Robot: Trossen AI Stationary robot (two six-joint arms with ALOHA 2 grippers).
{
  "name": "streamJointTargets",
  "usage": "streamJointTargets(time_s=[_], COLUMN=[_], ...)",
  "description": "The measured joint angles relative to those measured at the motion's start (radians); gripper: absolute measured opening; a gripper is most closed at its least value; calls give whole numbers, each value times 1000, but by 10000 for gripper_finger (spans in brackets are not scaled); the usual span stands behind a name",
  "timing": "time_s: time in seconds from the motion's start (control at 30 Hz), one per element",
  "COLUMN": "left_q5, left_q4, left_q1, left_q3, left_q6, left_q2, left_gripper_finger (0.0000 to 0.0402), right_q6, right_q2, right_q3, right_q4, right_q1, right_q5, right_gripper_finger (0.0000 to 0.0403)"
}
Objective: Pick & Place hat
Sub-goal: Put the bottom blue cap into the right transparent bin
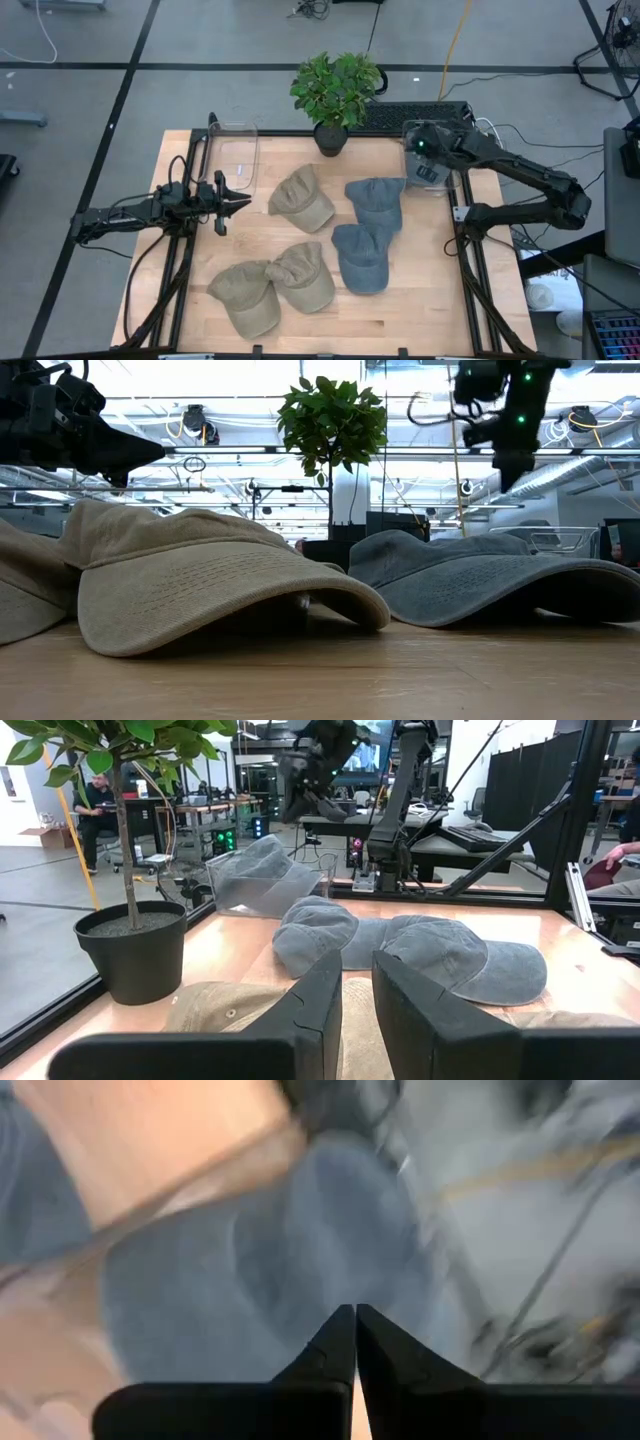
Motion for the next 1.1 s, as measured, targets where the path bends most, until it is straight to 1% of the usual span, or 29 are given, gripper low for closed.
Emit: streamJointTargets(time_s=[0.07, 0.17, 0.27, 0.33, 0.5, 0.67, 0.83, 1.03, 1.1], left_q5=[0, 0, 0, 0, 0, 0, 0, 0, 0], left_q4=[0, 0, 0, 0, 0, 0, 0, 0, 0], left_q1=[0, 0, 0, 0, 0, 0, 0, 0, 0], left_q3=[0, 0, 0, 0, 0, 0, 0, 0, 0], left_q6=[0, 0, 0, 0, 0, 0, 0, 0, 0], left_q2=[0, 0, 0, 0, 0, 0, 0, 0, 0], left_gripper_finger=[67, 67, 67, 67, 67, 67, 67, 67, 67], right_q6=[93, 176, 249, 266, 267, 260, 251, 237, 224], right_q2=[0, 0, 6, 22, 66, 98, 114, 124, 121], right_q3=[0, 0, 0, -1, -67, -173, -252, -261, -241], right_q4=[-12, -11, -11, -16, -3, 87, 156, 172, 134], right_q1=[-54, -105, -134, -152, -191, -238, -251, -251, -250], right_q5=[-88, -201, -263, -295, -305, -307, -304, -309, -313], right_gripper_finger=[1, 0, 0, 0, 0, 0, 0, 0, 0])
